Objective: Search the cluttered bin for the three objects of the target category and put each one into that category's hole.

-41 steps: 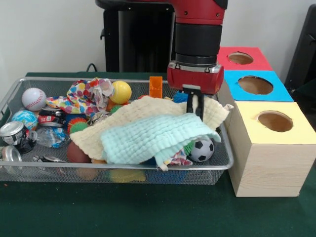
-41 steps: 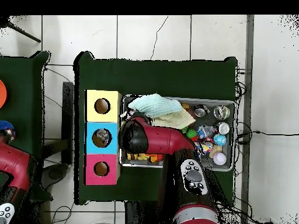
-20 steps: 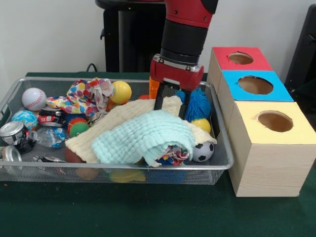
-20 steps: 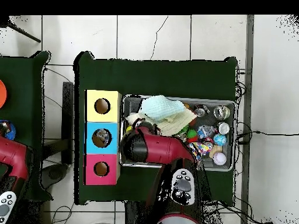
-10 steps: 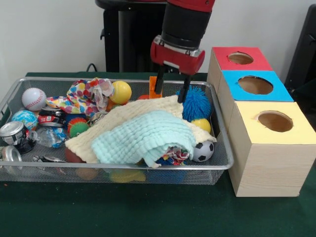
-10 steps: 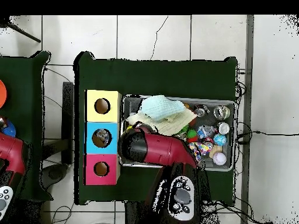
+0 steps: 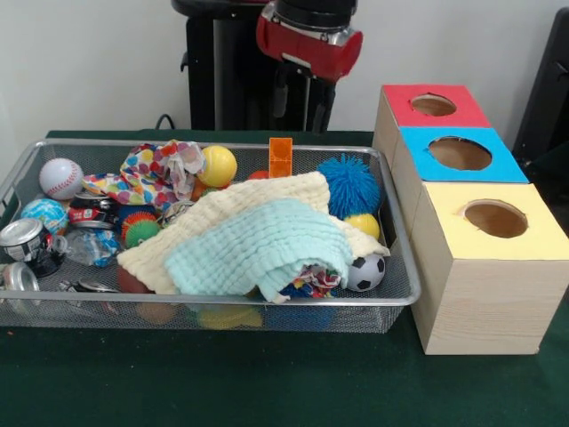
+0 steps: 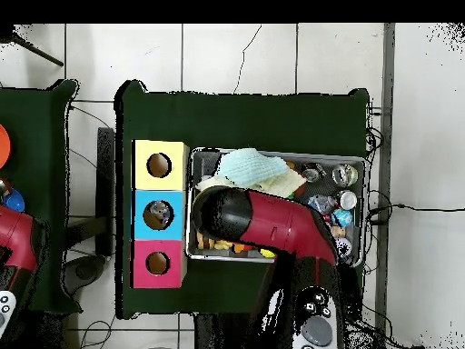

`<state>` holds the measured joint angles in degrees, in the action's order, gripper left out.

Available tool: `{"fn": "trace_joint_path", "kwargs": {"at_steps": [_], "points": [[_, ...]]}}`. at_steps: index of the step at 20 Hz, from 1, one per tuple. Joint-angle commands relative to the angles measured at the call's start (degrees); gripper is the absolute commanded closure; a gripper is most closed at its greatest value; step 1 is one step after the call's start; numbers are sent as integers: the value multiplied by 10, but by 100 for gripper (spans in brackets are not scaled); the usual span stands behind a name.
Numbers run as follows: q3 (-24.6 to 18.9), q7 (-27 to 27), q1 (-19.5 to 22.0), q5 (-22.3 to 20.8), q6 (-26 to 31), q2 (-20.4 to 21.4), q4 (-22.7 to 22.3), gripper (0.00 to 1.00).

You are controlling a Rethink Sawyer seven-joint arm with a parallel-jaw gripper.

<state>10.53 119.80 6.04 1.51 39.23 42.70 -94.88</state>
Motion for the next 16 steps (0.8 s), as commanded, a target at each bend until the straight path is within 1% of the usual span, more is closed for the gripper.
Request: {"fn": "trace_joint_path", "kwargs": {"at_steps": [1, 5, 10, 13, 16], "points": [[-4, -29, 23, -72, 19, -20, 75, 0], [6, -11, 36, -97, -25, -34, 78, 0], [15, 26, 47, -115, -73, -47, 73, 0], [17, 38, 55, -118, -93, -54, 64, 0], [11, 42, 68, -110, -107, -59, 48, 0]]}}
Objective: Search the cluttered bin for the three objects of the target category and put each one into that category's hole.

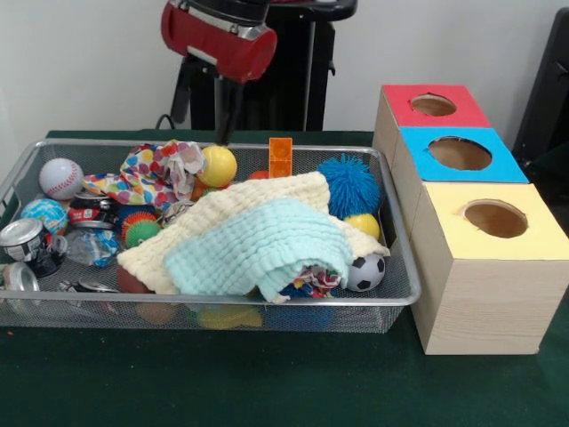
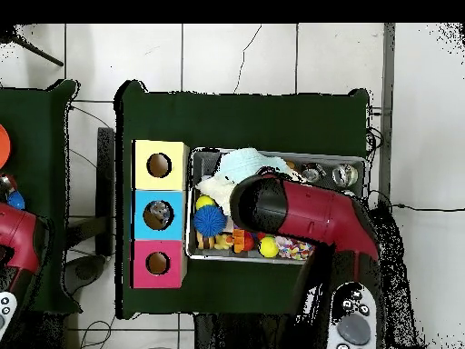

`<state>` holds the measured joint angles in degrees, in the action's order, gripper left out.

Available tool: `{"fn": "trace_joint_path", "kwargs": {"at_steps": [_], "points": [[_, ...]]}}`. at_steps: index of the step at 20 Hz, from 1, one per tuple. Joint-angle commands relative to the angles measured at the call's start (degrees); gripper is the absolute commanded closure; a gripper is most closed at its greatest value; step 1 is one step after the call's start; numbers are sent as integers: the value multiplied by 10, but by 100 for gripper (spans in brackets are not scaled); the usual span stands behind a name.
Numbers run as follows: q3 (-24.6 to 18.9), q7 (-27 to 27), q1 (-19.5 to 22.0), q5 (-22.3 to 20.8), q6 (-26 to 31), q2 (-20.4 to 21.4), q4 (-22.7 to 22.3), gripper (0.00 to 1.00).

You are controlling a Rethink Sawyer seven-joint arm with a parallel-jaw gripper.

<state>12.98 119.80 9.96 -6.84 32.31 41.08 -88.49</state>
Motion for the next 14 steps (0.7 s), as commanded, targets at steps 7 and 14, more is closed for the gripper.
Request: {"fn": "trace_joint_path", "kwargs": {"at_steps": [7, 14], "points": [[-11, 50, 45, -19, -64, -66, -21, 0], [50, 131, 23, -2, -121, -123, -17, 0]]}}
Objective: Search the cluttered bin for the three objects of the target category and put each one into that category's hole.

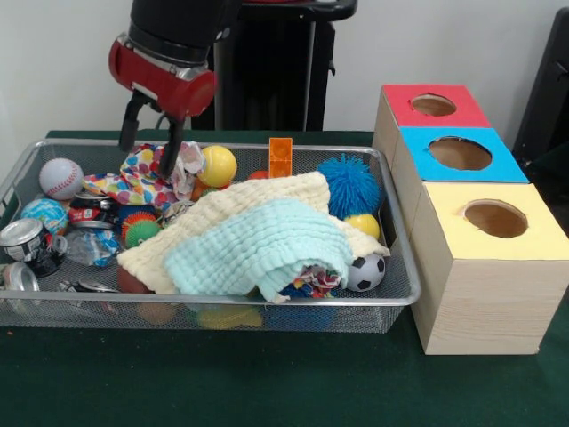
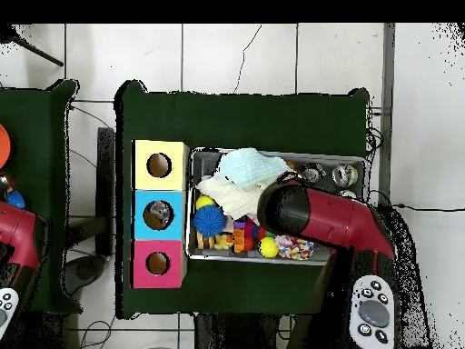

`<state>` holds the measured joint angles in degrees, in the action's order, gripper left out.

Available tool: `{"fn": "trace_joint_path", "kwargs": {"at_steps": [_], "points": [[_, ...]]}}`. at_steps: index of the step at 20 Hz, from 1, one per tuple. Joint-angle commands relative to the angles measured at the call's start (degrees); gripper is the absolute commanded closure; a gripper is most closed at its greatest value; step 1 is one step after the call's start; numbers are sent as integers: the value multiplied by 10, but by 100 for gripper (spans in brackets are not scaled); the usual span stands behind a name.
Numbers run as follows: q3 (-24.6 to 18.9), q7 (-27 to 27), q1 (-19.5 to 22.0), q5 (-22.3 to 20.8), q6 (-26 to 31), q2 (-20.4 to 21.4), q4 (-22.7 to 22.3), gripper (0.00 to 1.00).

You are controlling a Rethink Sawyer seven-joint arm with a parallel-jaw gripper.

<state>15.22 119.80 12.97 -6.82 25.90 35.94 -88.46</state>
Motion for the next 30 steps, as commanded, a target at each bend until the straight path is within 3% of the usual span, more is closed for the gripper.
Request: {"fn": "trace_joint_path", "kwargs": {"at_steps": [1, 8, 21, 30], "points": [[35, 140, -10, 3, -62, -81, -17, 0], [55, 167, -14, 42, -144, -132, -23, 0], [42, 142, -2, 92, -228, -157, -36, 0], [20, 137, 18, 102, -324, -174, -49, 0]]}}
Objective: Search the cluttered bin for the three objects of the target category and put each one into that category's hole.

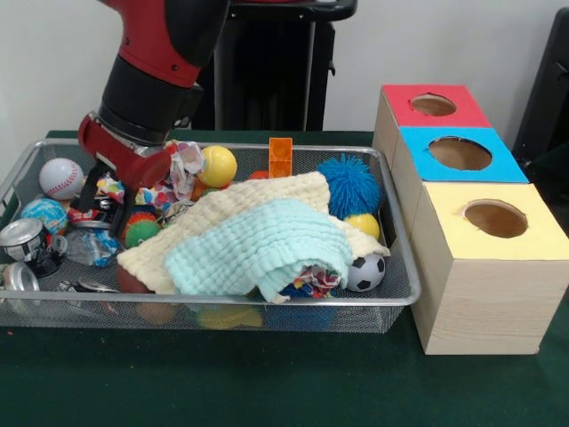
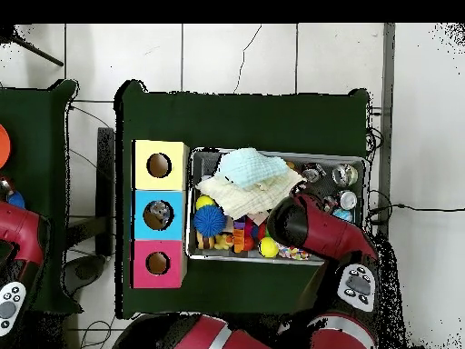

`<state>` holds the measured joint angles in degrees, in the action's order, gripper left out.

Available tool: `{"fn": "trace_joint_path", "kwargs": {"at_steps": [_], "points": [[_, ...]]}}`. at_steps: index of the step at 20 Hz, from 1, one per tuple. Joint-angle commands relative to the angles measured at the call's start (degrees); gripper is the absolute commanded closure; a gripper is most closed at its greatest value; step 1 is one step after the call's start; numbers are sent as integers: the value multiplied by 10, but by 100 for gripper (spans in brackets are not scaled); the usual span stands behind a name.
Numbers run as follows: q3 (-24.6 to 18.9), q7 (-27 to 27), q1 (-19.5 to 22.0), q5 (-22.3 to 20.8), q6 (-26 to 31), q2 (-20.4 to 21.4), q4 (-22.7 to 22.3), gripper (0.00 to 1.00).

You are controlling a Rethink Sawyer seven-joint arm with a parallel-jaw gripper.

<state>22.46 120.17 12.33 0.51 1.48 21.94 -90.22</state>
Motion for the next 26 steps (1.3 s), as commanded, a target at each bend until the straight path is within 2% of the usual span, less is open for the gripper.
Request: {"fn": "trace_joint_path", "kwargs": {"at_steps": [1, 8, 17, 26], "points": [[-49, 133, 22, 29, -89, -35, -32, 0], [-42, 125, 28, 40, -115, -58, -34, 0], [-79, 131, 56, 39, -169, -79, -33, 0], [-104, 121, 67, 24, -143, -55, -62, 0]]}}
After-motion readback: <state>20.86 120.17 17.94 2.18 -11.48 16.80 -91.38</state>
